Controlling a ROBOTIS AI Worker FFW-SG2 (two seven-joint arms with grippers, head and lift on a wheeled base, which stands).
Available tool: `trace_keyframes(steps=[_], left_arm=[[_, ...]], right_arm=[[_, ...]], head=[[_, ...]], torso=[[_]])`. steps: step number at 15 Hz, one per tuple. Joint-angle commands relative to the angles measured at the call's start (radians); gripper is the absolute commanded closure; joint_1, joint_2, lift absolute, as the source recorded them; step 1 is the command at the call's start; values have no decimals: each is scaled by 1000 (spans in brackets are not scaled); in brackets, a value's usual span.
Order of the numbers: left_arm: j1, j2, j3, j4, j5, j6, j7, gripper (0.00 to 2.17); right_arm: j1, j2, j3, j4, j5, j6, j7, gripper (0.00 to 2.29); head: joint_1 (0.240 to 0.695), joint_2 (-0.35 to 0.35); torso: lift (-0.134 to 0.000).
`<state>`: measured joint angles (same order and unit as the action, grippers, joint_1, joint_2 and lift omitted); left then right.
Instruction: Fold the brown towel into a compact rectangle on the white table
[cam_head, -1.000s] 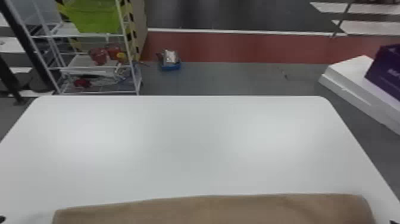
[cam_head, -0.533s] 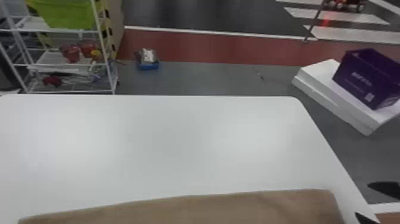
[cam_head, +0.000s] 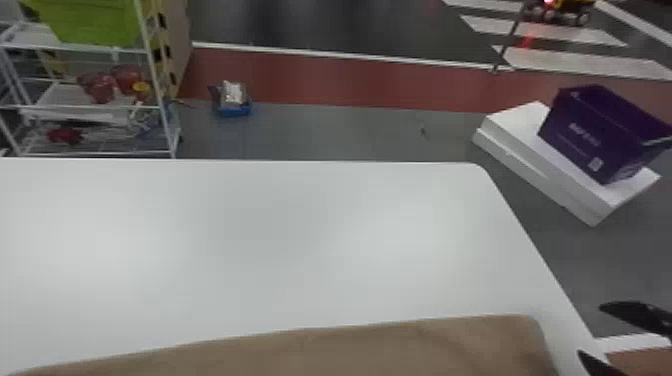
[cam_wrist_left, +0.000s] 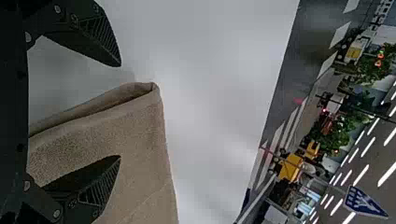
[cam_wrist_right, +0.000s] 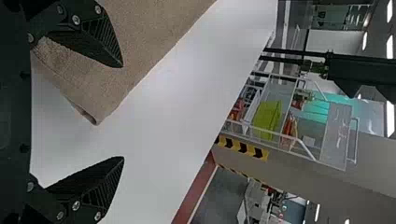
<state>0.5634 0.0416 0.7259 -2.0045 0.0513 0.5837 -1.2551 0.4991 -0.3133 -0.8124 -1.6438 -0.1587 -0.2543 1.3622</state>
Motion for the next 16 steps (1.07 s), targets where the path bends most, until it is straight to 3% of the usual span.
trace_keyframes(steps=[1, 6, 10, 13, 14, 16], left_arm=[[4, 0, -25, -14, -51, -8, 19, 215], [7, 1, -49, -13, -103, -41, 51, 262], [21, 3, -56, -30, -119, -41, 26, 296], [26, 6, -62, -43, -131, -32, -21, 772], [26, 8, -66, -45, -136, -26, -27, 1025], [24, 14, -72, -45, -148, -26, -41, 1808]], right_arm=[[-8, -4, 2, 15, -1, -4, 5, 205], [-11, -6, 7, 27, -1, -13, 5, 205], [-11, -6, 7, 28, -1, -16, 5, 205], [-11, -6, 10, 32, -1, -19, 5, 205], [-13, -6, 10, 33, -1, -22, 5, 205], [-13, -6, 12, 36, -1, -32, 5, 205]], head=[[695, -190], [695, -198], [695, -195], [695, -216], [695, -223], [695, -232]], torso=[[-123], [-123], [-123], [-123], [-123], [-123]])
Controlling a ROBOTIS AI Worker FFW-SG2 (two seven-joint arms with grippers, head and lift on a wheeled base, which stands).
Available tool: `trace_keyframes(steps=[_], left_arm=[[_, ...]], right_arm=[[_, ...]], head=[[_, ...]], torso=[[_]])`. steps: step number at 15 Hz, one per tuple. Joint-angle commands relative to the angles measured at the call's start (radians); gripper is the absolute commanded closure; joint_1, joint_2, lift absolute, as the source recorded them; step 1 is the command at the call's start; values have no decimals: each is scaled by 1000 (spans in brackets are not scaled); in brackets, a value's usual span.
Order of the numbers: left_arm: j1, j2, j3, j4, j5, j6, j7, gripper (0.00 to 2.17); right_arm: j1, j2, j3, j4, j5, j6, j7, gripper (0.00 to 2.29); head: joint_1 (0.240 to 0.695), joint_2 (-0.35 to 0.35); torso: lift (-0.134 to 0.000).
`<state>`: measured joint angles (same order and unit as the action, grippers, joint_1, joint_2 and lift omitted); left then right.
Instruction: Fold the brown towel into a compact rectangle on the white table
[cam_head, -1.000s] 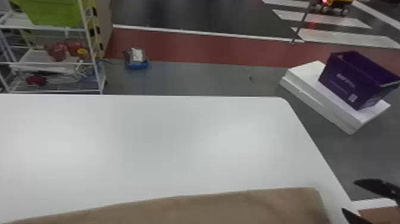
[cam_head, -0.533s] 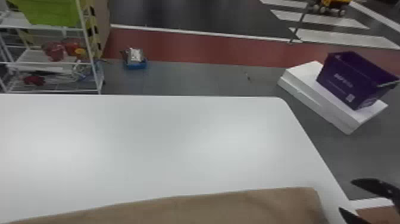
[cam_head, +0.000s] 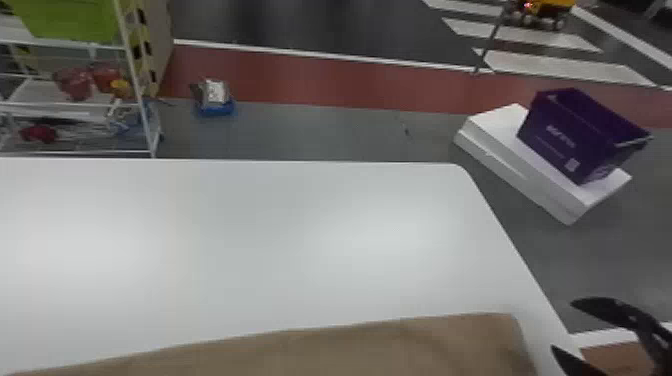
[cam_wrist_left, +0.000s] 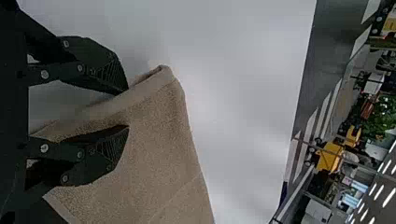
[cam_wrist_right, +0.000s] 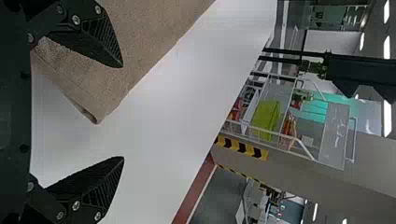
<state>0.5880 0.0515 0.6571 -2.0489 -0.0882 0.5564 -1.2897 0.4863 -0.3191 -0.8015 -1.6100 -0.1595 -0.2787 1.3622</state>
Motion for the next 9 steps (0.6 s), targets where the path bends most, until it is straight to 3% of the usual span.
trace_keyframes(steps=[1, 3, 4, 9], left_arm=[[-5, 7, -4, -2, -27, 1, -30, 1973], [-14, 15, 2, -4, -42, -5, -59, 1983], [-27, 16, 9, -4, -62, -5, -71, 2135], [-100, 44, 64, 26, -94, 1, -94, 2135]], right_arm=[[0, 0, 1, 4, 0, -7, 5, 205], [0, 2, 4, 12, 0, -23, 5, 205], [0, 2, 8, 18, 0, -32, 5, 205], [-2, 5, 21, 27, 0, -53, 5, 201]], head=[[695, -234], [695, -244], [695, -246], [695, -195]], torso=[[-123], [-123], [-123], [-123]])
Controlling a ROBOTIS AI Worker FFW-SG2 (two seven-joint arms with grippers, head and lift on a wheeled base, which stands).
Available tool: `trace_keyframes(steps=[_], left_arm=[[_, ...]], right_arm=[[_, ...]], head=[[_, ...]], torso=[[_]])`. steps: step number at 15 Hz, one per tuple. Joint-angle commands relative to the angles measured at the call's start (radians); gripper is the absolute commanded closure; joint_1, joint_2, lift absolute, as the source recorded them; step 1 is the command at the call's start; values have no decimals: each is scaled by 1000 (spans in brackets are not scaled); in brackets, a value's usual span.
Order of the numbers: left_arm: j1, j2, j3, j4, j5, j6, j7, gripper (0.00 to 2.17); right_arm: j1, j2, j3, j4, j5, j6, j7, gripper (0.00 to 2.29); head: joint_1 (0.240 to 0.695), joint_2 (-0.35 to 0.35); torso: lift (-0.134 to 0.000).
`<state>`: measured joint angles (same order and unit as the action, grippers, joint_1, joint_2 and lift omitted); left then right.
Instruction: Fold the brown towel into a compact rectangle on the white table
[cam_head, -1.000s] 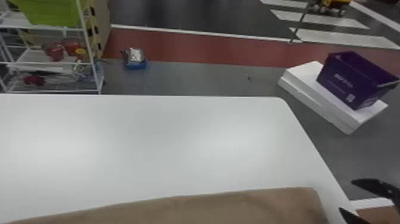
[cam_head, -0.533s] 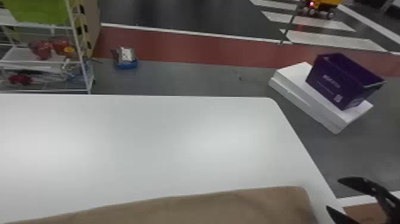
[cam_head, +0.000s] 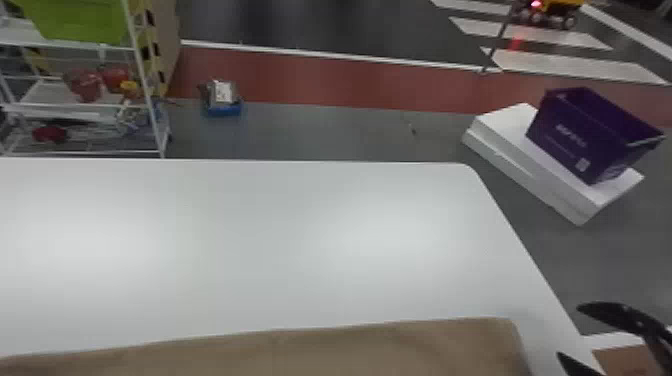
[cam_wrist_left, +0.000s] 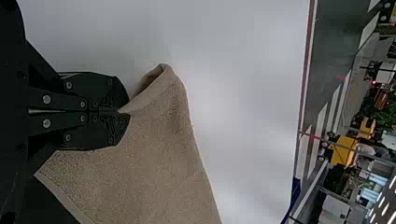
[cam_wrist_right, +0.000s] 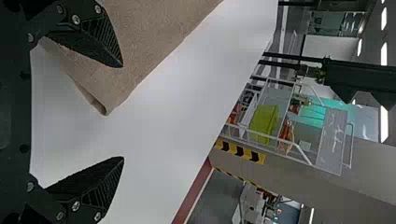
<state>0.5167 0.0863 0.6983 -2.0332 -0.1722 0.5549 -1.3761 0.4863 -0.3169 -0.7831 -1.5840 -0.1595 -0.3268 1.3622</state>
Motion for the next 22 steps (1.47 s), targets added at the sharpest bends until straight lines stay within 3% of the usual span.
trace_keyframes(steps=[1, 7, 10, 12, 14, 15, 17, 19, 21, 22], left_arm=[[-67, 16, 52, 27, -21, 12, -15, 2135], [-228, 136, 102, 107, -85, 122, -47, 2135], [-279, 165, 119, 68, -119, 291, -139, 2138], [-259, 148, 101, -62, -87, 463, -205, 2138], [-219, 125, 50, -217, -7, 730, -205, 2138], [-204, 101, 3, -303, -6, 828, -205, 2138], [-173, 47, -99, -398, -43, 877, -205, 2138], [-145, 18, -200, -426, -55, 929, -205, 2138], [-142, -17, -303, -435, -59, 929, -156, 2138], [-142, -19, -353, -440, -70, 929, -118, 2138]], right_arm=[[-3, 5, 4, 1, -3, -14, 5, 201], [-5, 9, 15, -1, -5, -27, 5, 201], [-5, 10, 15, -1, -3, -33, 5, 201], [-3, 10, 19, -1, -3, -36, 5, 201], [-5, 10, 28, -4, -3, -36, 5, 201], [-6, 10, 33, -4, -3, -36, 5, 201], [-6, 12, 39, -4, -3, -39, 5, 201], [-3, 12, 42, -4, 0, -45, 5, 201], [-3, 12, 51, -4, 2, -45, 5, 201], [-3, 10, 56, -4, 2, -45, 5, 201]], head=[[695, -180], [695, 2], [695, 50], [695, 57], [695, 11], [695, -13], [695, -139], [695, -222], [695, -302], [695, -350]], torso=[[-123], [-123], [-123], [-123], [-123], [-123], [-123], [-123], [-123], [-123]])
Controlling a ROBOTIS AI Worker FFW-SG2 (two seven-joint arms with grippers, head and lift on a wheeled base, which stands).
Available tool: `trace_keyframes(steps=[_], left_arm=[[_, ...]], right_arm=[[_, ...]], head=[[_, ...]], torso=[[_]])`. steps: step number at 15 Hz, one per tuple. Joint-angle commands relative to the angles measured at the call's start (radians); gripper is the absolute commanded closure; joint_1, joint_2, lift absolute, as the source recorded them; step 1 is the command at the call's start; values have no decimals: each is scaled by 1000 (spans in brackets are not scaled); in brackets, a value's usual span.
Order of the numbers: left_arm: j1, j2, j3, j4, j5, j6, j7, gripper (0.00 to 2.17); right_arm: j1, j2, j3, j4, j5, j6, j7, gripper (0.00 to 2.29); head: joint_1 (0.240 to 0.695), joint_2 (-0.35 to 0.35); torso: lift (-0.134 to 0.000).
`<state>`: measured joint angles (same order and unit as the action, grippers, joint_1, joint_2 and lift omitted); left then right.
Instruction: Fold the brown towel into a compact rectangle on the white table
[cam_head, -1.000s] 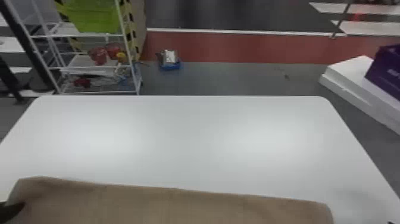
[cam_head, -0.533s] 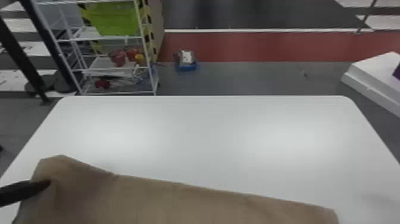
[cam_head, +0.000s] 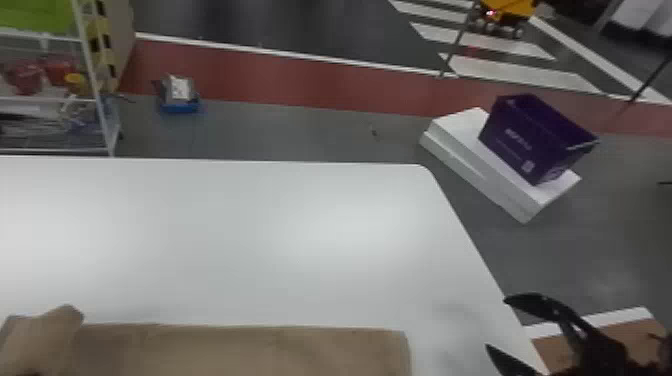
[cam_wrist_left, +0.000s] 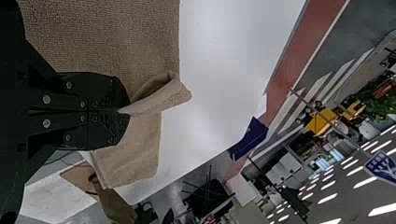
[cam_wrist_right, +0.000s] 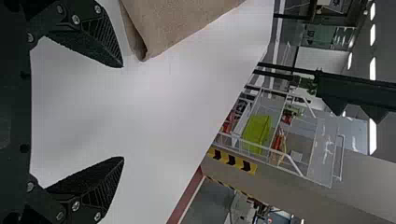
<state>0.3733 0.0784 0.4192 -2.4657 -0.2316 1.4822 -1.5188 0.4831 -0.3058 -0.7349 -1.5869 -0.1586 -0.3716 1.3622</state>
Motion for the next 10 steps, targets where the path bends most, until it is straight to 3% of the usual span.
trace_keyframes(steps=[1, 7, 10], left_arm=[[1, -11, -125, -6, -12, -1, 74, 2138], [-65, -42, -290, 16, -2, -1, 224, 2138], [-76, -68, -338, 7, -6, 11, 241, 2138]], right_arm=[[0, 0, 15, -1, 1, 0, 5, 201], [2, 8, 23, -8, 11, 0, 5, 201], [3, 11, 23, -10, 13, 0, 5, 201]], head=[[695, -350], [695, -350], [695, -350]], torso=[[-123], [-123], [-123]])
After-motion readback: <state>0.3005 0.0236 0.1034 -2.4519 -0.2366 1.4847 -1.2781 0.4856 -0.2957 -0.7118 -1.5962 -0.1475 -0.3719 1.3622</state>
